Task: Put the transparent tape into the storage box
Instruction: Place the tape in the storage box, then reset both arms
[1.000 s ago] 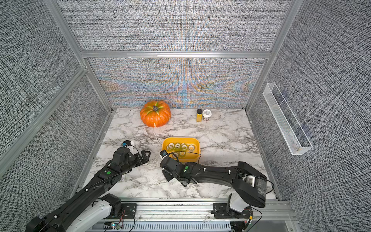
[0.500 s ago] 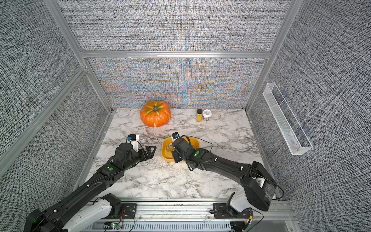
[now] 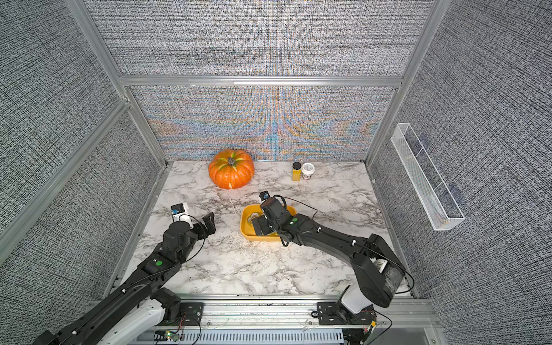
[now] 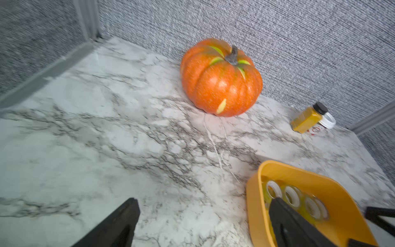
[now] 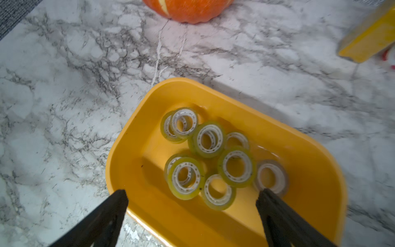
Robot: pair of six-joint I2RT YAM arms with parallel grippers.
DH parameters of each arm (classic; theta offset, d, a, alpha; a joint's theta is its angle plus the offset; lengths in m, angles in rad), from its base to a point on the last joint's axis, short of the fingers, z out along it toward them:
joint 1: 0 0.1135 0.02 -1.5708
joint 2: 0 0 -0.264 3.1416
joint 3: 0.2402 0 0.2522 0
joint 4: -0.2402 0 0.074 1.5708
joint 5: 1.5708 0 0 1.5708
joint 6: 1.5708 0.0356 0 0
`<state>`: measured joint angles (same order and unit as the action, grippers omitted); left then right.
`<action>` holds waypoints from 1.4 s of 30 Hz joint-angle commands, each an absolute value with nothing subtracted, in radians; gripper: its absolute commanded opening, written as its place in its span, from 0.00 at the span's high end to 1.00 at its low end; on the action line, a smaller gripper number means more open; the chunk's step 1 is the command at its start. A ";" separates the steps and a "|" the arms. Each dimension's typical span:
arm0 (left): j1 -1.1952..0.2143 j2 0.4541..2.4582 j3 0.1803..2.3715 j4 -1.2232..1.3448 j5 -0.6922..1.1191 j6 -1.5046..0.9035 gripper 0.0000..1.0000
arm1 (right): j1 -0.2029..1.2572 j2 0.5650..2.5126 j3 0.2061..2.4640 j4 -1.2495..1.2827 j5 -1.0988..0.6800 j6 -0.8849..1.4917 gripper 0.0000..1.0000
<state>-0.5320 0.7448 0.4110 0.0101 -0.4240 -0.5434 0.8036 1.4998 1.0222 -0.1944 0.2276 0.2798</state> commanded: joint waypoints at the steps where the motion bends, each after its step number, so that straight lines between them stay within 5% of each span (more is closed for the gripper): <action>1: -0.528 0.730 0.381 0.145 -0.639 -0.425 0.00 | 0.768 1.426 0.984 -0.192 0.432 0.309 0.01; 6: -0.512 0.763 0.314 0.386 -0.779 -0.206 0.00 | 0.643 1.226 0.824 -0.070 0.721 0.335 0.01; 14: -0.337 1.034 0.170 0.923 -0.758 -0.023 0.00 | 0.374 1.083 0.530 0.310 0.706 0.156 0.01; 21: -0.252 1.346 0.140 1.307 -0.728 0.053 0.01 | 0.294 1.264 0.286 0.896 0.656 -0.014 0.01; 29: -0.190 1.475 0.178 1.371 -0.579 0.027 0.02 | 0.224 1.484 0.295 1.149 0.574 -0.073 0.01; 34: -0.085 1.531 0.179 1.381 -0.320 -0.009 0.02 | 0.133 1.476 0.239 1.205 0.383 -0.021 0.01; 42: -0.061 1.525 0.260 1.208 -0.275 -0.028 0.00 | 0.044 1.528 0.198 1.305 0.240 0.025 0.01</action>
<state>-0.0654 1.5307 0.2520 1.2636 -0.3328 -0.0124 0.0463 1.5188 0.1993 1.2293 0.2981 0.0109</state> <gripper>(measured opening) 0.998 0.993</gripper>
